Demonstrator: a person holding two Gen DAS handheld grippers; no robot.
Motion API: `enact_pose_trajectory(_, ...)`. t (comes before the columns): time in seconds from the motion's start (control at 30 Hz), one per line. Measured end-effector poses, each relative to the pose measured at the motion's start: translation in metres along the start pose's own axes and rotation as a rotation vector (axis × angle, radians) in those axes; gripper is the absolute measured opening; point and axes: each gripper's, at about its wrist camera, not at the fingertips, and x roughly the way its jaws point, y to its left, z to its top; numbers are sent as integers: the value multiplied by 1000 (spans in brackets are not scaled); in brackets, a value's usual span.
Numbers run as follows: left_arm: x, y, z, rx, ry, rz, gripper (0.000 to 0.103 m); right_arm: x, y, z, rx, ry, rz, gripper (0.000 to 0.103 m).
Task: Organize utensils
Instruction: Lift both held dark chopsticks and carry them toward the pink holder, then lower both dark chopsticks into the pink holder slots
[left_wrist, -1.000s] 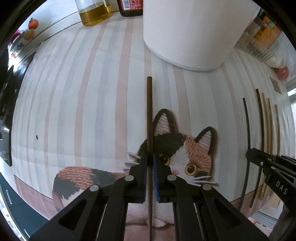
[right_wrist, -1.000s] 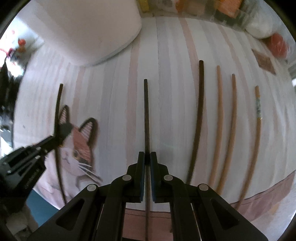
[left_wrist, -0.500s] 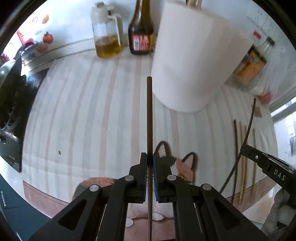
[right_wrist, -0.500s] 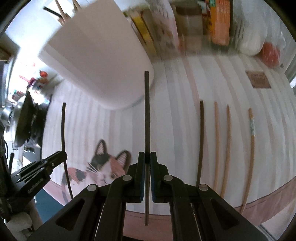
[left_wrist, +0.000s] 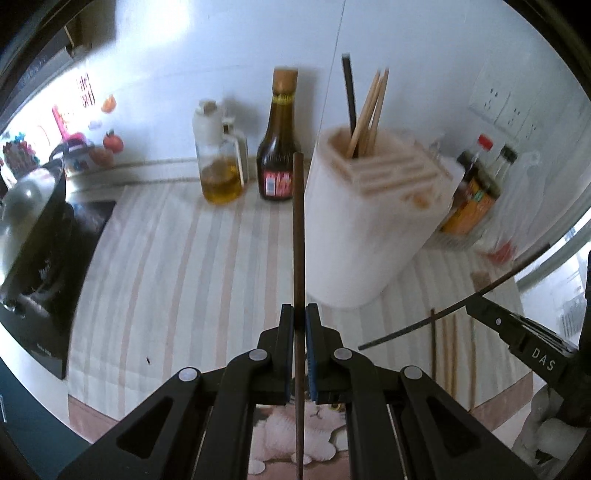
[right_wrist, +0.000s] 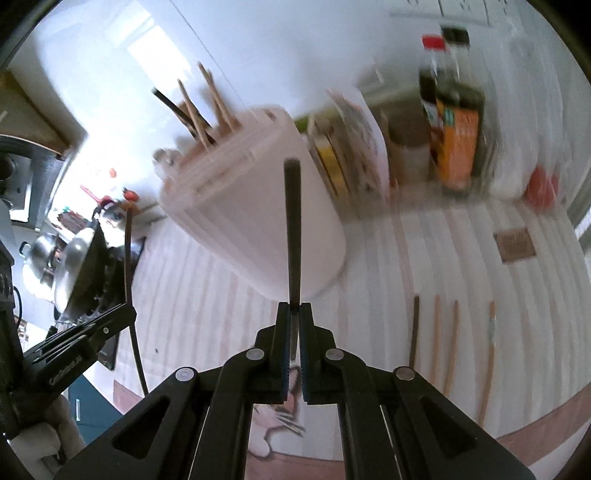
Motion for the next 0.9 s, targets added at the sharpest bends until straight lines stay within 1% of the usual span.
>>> enact_pose_trajectory(0.17, -27, -2, 18, -10, -70, -21, 4, -27, 14, 20, -30, -67, 35, 4)
enact_pose_trajectory(0.37, -62, -8, 43, -12, -157, -45, 4, -61, 30, 40, -64, -114, 85, 4)
enact_pose_trajectory(0.57, -97, -8, 85, -19, -259, -68, 4, -101, 44, 65, -108, -160, 135, 4)
enact_pose_trajectory(0.73, -107, -13, 124, -10, -321, -75, 4, -130, 54, 91, -140, -209, 164, 4)
enact_pose_trajectory(0.9, -98, -22, 154, 4, -345, -75, 4, -144, 57, 128, -160, -262, 150, 4)
